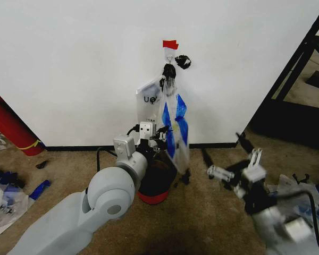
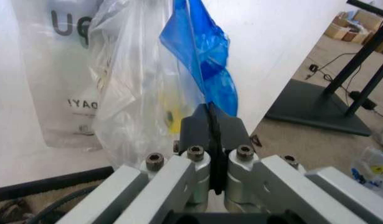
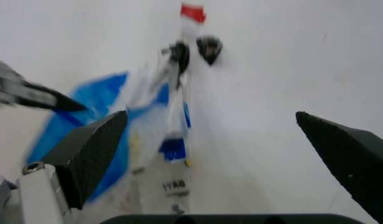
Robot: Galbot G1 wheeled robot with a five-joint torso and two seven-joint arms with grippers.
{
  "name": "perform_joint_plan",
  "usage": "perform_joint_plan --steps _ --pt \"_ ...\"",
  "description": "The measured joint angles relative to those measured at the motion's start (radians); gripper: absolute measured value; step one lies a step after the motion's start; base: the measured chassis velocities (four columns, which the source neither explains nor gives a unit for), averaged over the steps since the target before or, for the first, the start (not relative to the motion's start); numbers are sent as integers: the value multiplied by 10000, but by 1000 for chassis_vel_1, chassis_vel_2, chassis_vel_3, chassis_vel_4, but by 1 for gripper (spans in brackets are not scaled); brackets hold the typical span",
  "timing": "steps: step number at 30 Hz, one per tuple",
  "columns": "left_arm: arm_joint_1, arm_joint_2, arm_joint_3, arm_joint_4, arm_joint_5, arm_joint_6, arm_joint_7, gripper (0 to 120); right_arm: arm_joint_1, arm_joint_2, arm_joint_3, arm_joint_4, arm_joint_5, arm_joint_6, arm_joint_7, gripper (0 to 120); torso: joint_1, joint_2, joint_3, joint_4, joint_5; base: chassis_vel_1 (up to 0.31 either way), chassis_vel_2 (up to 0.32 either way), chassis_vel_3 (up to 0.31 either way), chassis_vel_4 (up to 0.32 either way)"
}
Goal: Pick up the garbage bag from the wall and place it over the trash bin.
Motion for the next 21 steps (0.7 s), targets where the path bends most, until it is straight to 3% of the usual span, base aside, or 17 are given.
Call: perform_joint_plan --steps 5,12,21 --pt "46 47 -7 -41 26 4 2 0 1282 -654 -508 -1117 870 -197 -121 100 0 0 0 -1 1 0 0 0 0" --pt "58 75 -44 -83 35 19 0 0 3708 -1470 -2584 -2134 1581 -654 -339 100 0 -1 0 -1 -1 0 0 0 0" --pt "81 78 -64 -127 37 23 -3 0 5217 -1304 -4126 -3047 1143 -804 -323 96 1 -1 0 -1 -1 0 0 0 0"
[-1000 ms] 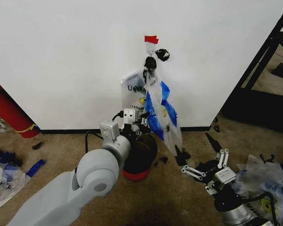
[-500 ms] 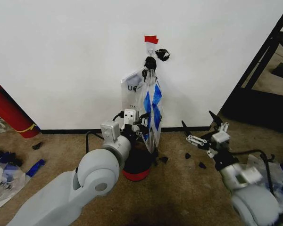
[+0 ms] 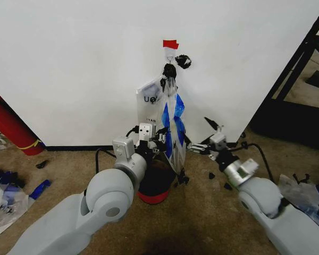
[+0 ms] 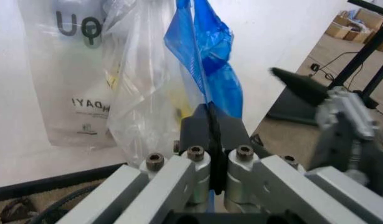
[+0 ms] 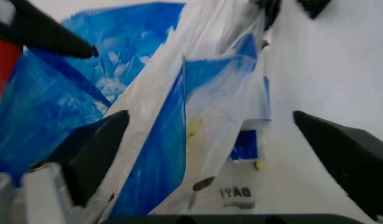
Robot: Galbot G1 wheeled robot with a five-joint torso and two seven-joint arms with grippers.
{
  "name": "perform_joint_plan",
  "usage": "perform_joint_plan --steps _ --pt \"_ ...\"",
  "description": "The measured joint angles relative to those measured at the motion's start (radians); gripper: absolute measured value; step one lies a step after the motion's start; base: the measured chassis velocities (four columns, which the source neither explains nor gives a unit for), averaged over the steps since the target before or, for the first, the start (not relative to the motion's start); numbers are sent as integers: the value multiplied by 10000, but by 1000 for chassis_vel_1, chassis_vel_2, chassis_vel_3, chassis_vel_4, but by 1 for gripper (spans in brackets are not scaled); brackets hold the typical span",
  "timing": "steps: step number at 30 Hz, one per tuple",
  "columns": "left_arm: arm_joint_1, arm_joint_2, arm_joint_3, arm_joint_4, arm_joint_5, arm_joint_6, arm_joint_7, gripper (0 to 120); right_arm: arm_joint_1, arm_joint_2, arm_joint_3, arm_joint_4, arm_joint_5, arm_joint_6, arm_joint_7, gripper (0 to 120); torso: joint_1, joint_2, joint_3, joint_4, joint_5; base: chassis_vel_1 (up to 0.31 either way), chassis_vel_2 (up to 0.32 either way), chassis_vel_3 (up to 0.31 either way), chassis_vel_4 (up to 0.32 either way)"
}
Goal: Pick up the garbage bag from the wall and place it over the trash bin.
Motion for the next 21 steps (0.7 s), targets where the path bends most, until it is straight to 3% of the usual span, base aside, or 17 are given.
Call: perform_joint_plan --steps 21 --pt "16 54 -32 -6 -13 7 -26 0 242 138 -283 -396 -379 -37 169 17 -1 0 -1 -1 -1 0 0 0 0"
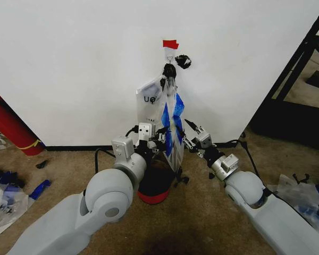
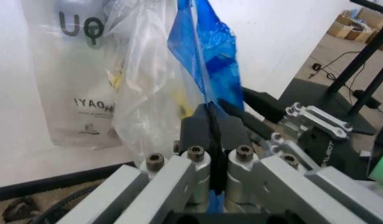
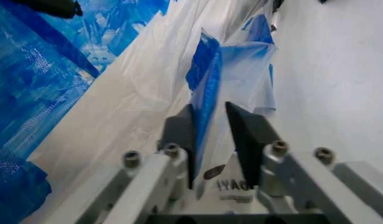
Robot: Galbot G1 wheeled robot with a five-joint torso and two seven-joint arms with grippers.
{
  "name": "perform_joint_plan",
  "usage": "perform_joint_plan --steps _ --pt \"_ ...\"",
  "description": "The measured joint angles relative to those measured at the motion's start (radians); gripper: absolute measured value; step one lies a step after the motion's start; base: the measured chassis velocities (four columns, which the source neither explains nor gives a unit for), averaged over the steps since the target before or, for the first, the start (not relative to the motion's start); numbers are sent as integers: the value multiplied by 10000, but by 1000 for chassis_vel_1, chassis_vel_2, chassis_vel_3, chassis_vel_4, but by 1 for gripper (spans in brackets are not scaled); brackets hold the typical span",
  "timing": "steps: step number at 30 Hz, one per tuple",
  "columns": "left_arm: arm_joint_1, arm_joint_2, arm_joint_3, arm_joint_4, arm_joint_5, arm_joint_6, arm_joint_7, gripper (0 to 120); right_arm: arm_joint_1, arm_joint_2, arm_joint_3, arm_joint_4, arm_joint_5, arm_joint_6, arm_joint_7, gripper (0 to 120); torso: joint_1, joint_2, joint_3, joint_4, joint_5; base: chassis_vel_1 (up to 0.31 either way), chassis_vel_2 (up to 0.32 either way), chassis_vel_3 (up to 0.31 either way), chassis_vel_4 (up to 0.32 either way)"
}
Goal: Pick up the garbage bag from the wall and place it over the trash bin.
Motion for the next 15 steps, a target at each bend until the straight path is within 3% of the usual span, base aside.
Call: perform_joint_plan --steps 5,15 --pt "68 69 -74 33 27 -5 -1 0 -248 38 203 113 65 50 84 1 0 0 0 0 0 0 0 0 0" --pt "556 308 -409 -220 138 -51 36 0 -1045 213 1042 653 1336 154 471 0 0 2 0 0 0 0 0 0 0"
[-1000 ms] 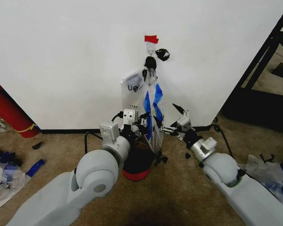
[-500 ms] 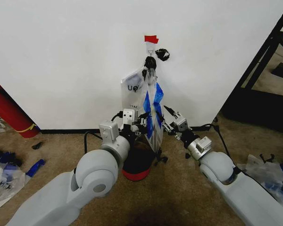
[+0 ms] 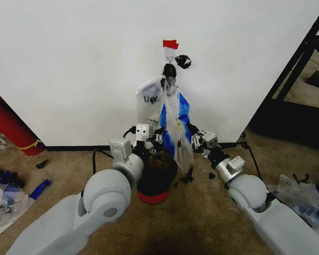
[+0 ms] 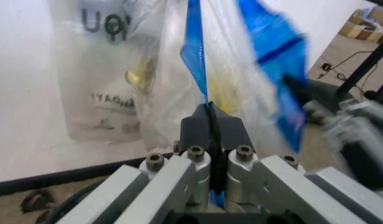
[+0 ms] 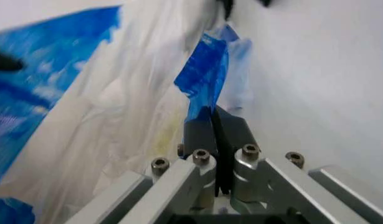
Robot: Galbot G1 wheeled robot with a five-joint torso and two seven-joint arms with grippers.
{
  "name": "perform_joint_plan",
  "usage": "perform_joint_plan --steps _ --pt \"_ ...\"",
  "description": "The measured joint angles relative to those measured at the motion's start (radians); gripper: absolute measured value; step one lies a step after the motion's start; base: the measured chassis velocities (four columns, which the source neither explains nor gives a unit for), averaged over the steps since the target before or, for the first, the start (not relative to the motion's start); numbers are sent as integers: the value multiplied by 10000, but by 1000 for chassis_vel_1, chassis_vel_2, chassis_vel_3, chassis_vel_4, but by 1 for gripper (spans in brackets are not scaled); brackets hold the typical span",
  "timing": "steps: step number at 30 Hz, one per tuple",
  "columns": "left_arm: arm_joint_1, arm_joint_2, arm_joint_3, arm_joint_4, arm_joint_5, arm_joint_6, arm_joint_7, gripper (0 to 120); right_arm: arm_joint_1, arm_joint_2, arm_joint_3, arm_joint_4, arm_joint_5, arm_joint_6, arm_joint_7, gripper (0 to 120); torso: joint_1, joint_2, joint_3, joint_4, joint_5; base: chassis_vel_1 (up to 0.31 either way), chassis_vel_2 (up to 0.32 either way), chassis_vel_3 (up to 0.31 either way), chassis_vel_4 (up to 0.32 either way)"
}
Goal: Pick up the garbage bag from the wall and place it over the trash bin.
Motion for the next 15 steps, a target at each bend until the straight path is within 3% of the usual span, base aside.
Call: perform_joint_plan --steps 15 --pt "2223 557 -1294 -922 472 -128 257 0 -2394 631 950 814 -234 817 177 0 -1 0 -1 -2 0 0 0 0 0"
